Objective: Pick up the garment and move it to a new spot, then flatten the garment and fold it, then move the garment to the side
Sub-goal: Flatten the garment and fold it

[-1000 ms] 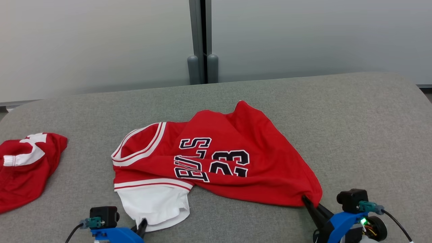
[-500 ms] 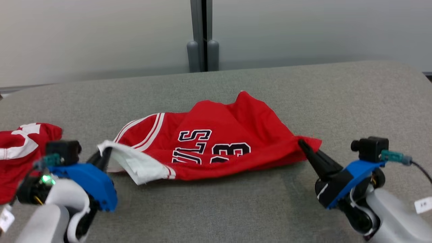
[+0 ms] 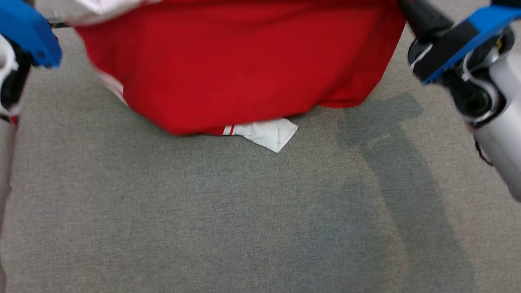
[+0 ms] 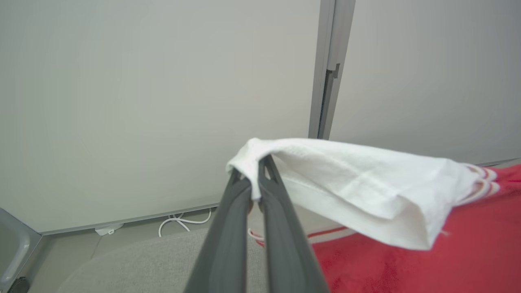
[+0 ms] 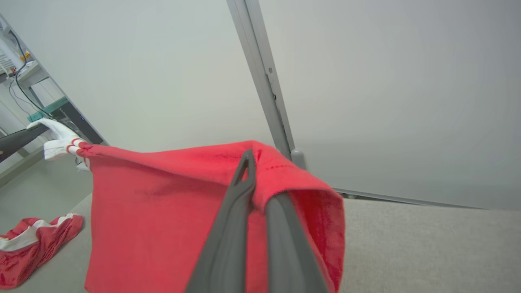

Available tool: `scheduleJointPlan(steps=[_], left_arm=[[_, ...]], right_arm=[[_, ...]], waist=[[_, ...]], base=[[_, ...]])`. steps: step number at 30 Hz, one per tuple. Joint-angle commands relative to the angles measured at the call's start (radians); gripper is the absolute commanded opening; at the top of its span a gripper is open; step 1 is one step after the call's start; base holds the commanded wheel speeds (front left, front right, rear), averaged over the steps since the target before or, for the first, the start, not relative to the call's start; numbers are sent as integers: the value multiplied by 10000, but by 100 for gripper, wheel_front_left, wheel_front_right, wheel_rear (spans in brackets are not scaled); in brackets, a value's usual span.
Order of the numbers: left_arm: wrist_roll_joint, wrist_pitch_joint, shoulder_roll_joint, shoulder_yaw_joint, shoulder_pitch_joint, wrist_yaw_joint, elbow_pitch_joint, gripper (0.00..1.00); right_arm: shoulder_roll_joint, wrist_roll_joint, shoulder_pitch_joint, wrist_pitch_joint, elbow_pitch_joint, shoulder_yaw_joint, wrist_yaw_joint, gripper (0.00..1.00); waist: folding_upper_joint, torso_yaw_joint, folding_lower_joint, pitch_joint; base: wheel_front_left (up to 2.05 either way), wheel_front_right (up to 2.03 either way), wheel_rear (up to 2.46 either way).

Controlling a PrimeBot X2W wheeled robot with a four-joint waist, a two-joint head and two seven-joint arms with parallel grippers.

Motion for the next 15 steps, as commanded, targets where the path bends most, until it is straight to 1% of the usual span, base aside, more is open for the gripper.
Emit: scheduleJointPlan(steps=[1, 3, 5, 6, 7, 8, 9, 10, 15], left_arm=[[196, -298, 86, -13, -978, -39, 314, 0], [396, -582, 95, -65, -1979, -56, 703, 0], [680, -677, 129, -252, -2925, -83, 1122, 0], [680, -677, 129, -252, -2925, -83, 1122, 0], [802, -682, 184, -348, -3407, -87, 1314, 0], [943, -773, 156, -388, -4350, -102, 1689, 0], [943, -773, 156, -388, -4350, -102, 1689, 0], [993, -836, 140, -402, -4811, -106, 1853, 0], [989, -1182, -165, -344, -6549, -74, 2671, 0]], right_arm=[[120, 216, -856, -268, 377, -119, 1, 0], [270, 427, -1710, -439, 847, -204, 1, 0], [327, 359, -2597, -729, 1237, -182, 1, 0], [327, 359, -2597, -729, 1237, -182, 1, 0], [404, 405, -3008, -931, 1399, -228, 1, 0], [503, 325, -3729, -1340, 1714, -239, 1, 0], [503, 325, -3729, -1340, 1714, -239, 1, 0], [518, 320, -4116, -1527, 1832, -256, 1, 0], [471, 495, -5571, -1843, 2391, -177, 1, 0]], waist=[[-4, 152, -4, 361], [-4, 112, -4, 527], [-4, 106, -4, 658], [-4, 106, -4, 658], [-4, 87, -4, 717], [-4, 53, -4, 811], [-4, 53, -4, 811], [-4, 50, -4, 854], [-4, 99, -4, 926]], base=[[0, 0, 0], [0, 0, 0], [0, 0, 0], [0, 0, 0], [0, 0, 0], [0, 0, 0], [0, 0, 0], [0, 0, 0], [0, 0, 0]])
